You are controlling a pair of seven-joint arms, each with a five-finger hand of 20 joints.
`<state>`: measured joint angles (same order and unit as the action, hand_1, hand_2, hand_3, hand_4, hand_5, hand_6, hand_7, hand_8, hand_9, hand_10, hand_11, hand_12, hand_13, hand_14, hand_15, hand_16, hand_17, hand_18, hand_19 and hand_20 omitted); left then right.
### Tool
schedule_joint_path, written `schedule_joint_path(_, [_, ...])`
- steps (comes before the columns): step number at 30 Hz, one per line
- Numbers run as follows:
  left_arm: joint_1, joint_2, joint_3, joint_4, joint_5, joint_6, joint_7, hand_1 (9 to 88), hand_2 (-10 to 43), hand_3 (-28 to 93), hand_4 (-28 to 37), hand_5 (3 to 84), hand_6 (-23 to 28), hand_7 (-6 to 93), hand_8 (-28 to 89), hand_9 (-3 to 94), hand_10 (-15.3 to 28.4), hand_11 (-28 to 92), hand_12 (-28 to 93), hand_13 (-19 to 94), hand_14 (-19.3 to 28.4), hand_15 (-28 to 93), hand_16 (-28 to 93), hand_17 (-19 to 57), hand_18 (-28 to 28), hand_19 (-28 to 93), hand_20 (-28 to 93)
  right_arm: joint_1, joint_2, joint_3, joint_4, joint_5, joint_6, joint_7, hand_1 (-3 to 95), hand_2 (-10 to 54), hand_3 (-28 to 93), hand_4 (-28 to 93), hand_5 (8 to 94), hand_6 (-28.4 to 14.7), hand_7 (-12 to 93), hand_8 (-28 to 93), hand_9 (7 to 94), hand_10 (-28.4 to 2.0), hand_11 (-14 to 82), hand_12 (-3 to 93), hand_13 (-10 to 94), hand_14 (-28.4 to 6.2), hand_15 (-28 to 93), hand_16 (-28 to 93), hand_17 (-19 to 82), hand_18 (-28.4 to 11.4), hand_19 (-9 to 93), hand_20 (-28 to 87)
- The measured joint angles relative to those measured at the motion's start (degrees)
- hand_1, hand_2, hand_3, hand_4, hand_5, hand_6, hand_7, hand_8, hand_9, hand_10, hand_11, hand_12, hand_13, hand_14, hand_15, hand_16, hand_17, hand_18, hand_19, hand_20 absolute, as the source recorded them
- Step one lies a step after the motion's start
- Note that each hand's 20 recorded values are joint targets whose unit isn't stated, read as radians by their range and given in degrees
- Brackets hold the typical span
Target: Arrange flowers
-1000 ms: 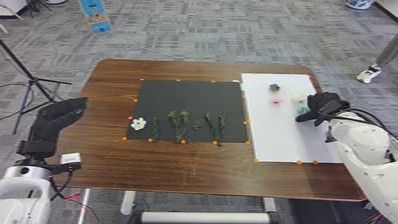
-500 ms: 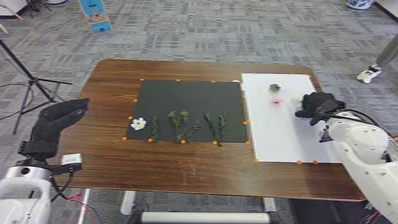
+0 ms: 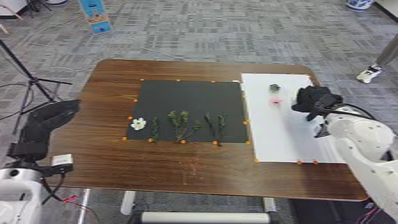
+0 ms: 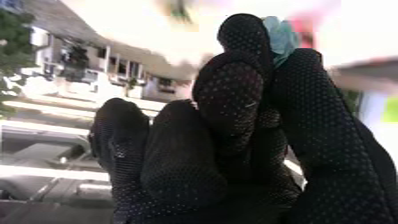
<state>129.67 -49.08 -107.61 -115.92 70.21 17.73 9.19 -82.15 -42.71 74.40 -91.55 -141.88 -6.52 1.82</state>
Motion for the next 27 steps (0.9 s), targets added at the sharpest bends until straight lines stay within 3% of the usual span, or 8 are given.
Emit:
schedule_joint_path(4, [0.9,0.12,-0.77,0.21,-0.8,0.6,0.0,23.5,-4.1,74,-25.0,47.7,3.0,15.8,-8,45.9,11.9,18,12,34,12.1,10,-1,6.7,8.8,4,15,0.1,1.8,0.1,-3.2,0.9,1.3,0.1,48.9,4.7,57,-22,75.5,1.8,36,14,89.0,-9.6,48.8,35.0,85,-7.4,75,44,52,-23.3,93,71])
schedule_joint_path(10, [1.3,0.26,-0.95,0.8,-1.01,0.96,-0.05,23.5,-3.6,74,-25.3,47.9,3.0,15.9,-8,45.9,11.8,17,12,33,11.6,10,-1,6.7,8.5,4,15,0.5,5.5,-0.7,-9.1,7.4,1.7,0.2,48.8,4.6,57,-22,75.7,1.8,36,14,89.0,-9.7,48.7,35.2,85,-7.5,75,44,52,-23.2,93,71])
schedule_joint_path(19, [4.5,1.49,-3.64,2.53,-2.18,4.16,-1.0,23.1,-1.2,74,-26.8,48.5,2.8,16.3,-9,46.2,11.7,18,12,33,11.5,10,-1,7.0,8.0,4,16,11.1,9.4,-12.2,-18.6,18.3,-2.3,-1.4,48.9,4.6,56,-22,75.8,1.9,35,14,88.8,-9.9,48.4,35.2,85,-7.6,75,44,52,-23.3,93,71])
schedule_joint_path(23, [4.1,1.56,-3.51,2.64,-2.32,4.32,-0.98,22.4,0.2,74,-27.7,48.6,2.7,16.6,-9,46.3,11.7,18,12,33,11.4,10,-1,7.1,7.9,4,16,17.3,7.3,-16.9,-19.0,22.7,-7.6,-2.1,48.9,4.7,56,-21,75.8,1.8,34,14,88.7,-9.9,48.3,35.2,84,-7.7,75,44,52,-23.3,93,71])
schedule_joint_path(27, [2.2,2.13,-1.79,2.96,-2.29,4.3,-0.82,21.4,2.7,73,-28.1,48.7,2.8,16.4,-9,46.4,11.7,18,12,33,11.0,10,-1,7.2,7.3,3,16,23.7,3.4,-23.7,-17.1,23.6,-9.8,-2.8,49.0,4.8,56,-21,76.0,1.9,34,14,88.8,-9.9,48.2,35.3,84,-7.6,75,44,52,-23.3,93,71])
